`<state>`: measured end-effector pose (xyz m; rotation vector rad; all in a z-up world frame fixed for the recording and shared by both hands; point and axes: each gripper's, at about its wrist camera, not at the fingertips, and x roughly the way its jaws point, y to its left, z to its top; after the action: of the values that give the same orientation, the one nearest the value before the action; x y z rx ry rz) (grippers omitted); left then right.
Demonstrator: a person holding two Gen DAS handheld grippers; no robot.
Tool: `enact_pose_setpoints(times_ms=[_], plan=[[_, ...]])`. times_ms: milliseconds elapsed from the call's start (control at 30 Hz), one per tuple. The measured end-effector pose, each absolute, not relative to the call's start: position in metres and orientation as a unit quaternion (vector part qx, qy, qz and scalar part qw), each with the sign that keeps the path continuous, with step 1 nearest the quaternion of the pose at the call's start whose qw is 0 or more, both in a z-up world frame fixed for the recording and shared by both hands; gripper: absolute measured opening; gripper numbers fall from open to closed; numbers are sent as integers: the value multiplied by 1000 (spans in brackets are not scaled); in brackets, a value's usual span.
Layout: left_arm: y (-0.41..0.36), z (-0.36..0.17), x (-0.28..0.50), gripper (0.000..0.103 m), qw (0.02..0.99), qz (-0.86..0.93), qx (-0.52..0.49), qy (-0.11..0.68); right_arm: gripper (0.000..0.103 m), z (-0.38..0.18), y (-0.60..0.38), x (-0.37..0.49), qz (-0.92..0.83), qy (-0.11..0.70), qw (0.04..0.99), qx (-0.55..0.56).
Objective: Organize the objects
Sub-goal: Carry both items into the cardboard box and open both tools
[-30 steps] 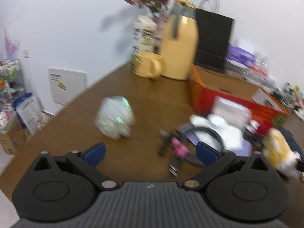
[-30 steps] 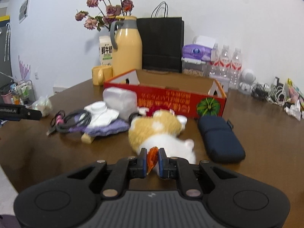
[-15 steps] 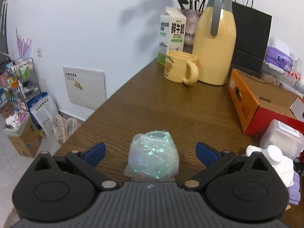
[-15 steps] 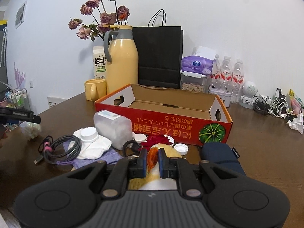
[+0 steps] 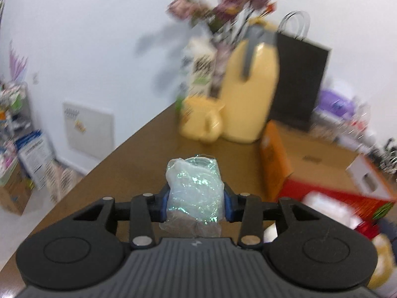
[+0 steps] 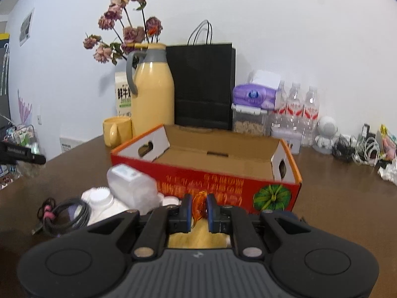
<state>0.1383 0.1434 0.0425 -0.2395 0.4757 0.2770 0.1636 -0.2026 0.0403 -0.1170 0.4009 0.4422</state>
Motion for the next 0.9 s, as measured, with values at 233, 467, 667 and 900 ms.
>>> enact_pose_setpoints(times_ms=[233, 467, 667, 900], plan=[[74, 88, 184, 41, 976, 63, -104, 183, 11, 70, -201, 196, 220, 148, 962, -61], [11, 97, 249, 41, 979, 33, -97, 175, 11, 87, -193, 253, 214, 140, 966, -43], [-11, 70, 296, 41, 971, 63, -100, 205, 11, 72, -188, 306, 198, 174, 964, -20], [-16, 28, 322, 41, 959, 76, -89, 258, 11, 37, -192, 336, 188, 226, 956, -18]])
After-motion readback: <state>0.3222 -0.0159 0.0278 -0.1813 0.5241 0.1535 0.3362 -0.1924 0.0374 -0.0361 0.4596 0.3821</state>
